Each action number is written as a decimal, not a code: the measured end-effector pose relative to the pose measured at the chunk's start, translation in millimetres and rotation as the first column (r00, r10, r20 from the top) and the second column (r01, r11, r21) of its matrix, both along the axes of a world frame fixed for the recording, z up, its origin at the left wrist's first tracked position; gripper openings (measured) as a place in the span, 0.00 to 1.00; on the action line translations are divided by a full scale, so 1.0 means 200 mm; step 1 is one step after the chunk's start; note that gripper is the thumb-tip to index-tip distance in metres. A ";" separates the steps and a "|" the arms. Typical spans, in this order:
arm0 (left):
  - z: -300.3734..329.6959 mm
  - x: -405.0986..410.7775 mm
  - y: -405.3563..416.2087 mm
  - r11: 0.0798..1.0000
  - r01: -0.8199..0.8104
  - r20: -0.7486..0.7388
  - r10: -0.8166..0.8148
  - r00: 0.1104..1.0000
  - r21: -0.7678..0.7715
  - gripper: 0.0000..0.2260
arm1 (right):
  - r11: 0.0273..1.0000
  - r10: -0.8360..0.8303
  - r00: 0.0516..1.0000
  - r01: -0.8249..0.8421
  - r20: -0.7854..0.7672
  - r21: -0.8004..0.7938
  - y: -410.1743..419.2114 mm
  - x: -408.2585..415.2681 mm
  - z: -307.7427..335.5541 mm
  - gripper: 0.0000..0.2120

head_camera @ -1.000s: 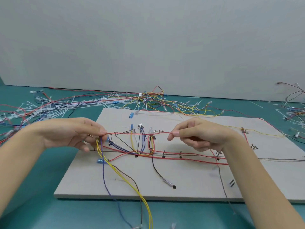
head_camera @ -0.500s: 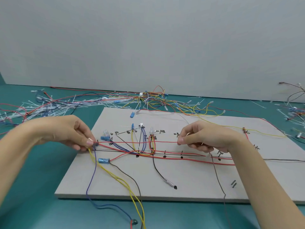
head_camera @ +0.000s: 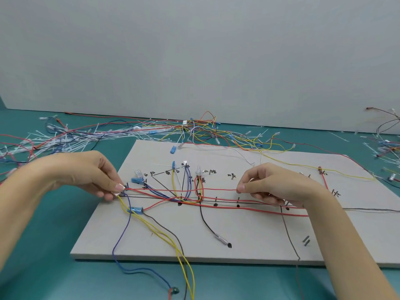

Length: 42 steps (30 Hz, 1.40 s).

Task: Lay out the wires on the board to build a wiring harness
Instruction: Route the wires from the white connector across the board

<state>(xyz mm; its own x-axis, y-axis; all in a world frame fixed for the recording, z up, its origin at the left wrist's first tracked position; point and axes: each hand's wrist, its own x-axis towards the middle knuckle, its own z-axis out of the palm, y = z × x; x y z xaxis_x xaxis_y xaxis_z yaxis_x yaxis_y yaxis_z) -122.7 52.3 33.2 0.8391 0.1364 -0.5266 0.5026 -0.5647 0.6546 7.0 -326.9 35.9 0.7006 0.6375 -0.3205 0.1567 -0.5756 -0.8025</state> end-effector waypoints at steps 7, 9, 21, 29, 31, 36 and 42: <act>0.00 -0.02 -0.04 0.992 0.026 0.073 -0.035 0.997 0.123 0.40 | 1.000 0.007 1.000 -0.007 -0.022 -0.028 -0.02 0.01 0.00 0.04; 0.00 -0.02 -0.04 0.994 0.007 0.070 -0.015 0.997 0.105 0.42 | 1.000 0.023 0.998 -0.024 -0.058 -0.016 -0.05 0.01 0.01 0.05; 0.02 -0.03 -0.08 0.961 0.058 0.142 -0.099 0.985 0.269 0.10 | 0.994 0.109 0.983 -0.105 -0.145 0.032 -0.11 0.02 0.04 0.06; -0.01 0.00 -0.14 0.924 -0.053 0.193 -0.023 0.981 0.380 0.17 | 0.981 0.081 0.992 -0.096 -0.095 -0.171 -0.16 0.04 0.04 0.06; -0.02 0.01 -0.16 0.906 -0.075 0.216 -0.019 0.976 0.418 0.18 | 0.978 0.075 0.993 -0.092 -0.093 -0.189 -0.17 0.04 0.04 0.06; -0.04 0.03 -0.26 0.862 -0.070 0.413 -0.167 0.895 0.501 0.13 | 0.962 0.041 0.997 -0.055 -0.058 -0.267 -0.14 0.04 0.03 0.09; -0.12 0.04 -0.60 0.861 0.105 0.635 -0.444 0.632 0.498 0.04 | 0.959 -0.068 0.998 0.065 -0.001 -0.274 -0.11 0.05 0.01 0.08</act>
